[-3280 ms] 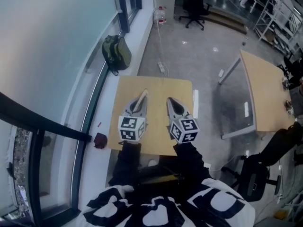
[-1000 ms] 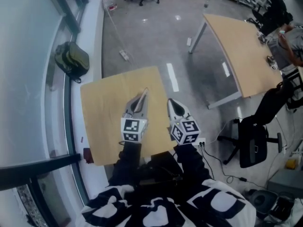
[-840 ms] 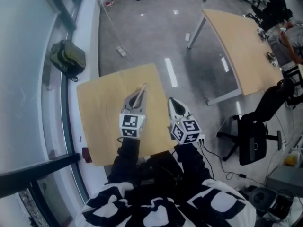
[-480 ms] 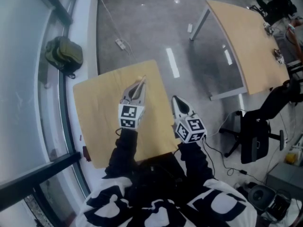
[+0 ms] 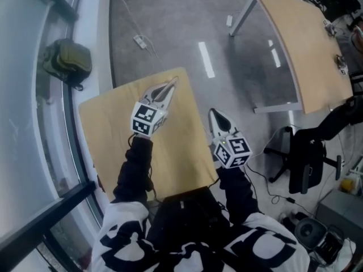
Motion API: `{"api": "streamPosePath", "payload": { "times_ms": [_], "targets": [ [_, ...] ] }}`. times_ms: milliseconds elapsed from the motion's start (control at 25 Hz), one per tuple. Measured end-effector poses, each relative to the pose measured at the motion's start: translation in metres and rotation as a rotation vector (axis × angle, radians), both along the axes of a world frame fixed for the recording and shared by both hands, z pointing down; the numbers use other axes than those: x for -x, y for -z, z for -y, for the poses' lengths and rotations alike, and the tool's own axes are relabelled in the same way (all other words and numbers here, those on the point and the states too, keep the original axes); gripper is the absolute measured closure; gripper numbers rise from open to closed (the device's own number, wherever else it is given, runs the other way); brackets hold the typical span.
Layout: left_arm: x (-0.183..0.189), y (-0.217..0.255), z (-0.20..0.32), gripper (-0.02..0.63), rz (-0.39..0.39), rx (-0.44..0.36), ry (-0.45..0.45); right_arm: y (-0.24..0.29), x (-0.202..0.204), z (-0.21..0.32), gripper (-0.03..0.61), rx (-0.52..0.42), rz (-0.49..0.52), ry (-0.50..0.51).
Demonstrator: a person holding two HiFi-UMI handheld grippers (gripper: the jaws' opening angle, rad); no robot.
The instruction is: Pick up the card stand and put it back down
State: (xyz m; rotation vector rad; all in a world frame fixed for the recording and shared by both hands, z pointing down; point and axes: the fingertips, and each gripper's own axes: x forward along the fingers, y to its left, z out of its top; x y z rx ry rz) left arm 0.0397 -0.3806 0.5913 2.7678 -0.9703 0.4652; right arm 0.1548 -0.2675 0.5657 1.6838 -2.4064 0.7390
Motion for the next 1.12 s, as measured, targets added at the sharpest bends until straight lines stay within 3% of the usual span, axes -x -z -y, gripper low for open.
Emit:
{"api": "streamPosePath", "payload": {
  "times_ms": [520,840,1120],
  "targets": [
    [-0.027,-0.067,0.03,0.588,0.058,0.086,-0.253,-0.048,0.008,0.041,0.576,0.061,0.053,0.058],
    [-0.042,-0.096,0.023,0.588,-0.017,0.187,-0.432,-0.065,0.012,0.051,0.575,0.078,0.062,0.073],
    [-0.049,-0.103,0.013,0.588,-0.046,0.192,-0.504,-0.074,0.011,0.047,0.575,0.101,0.065,0.075]
  ]
}}
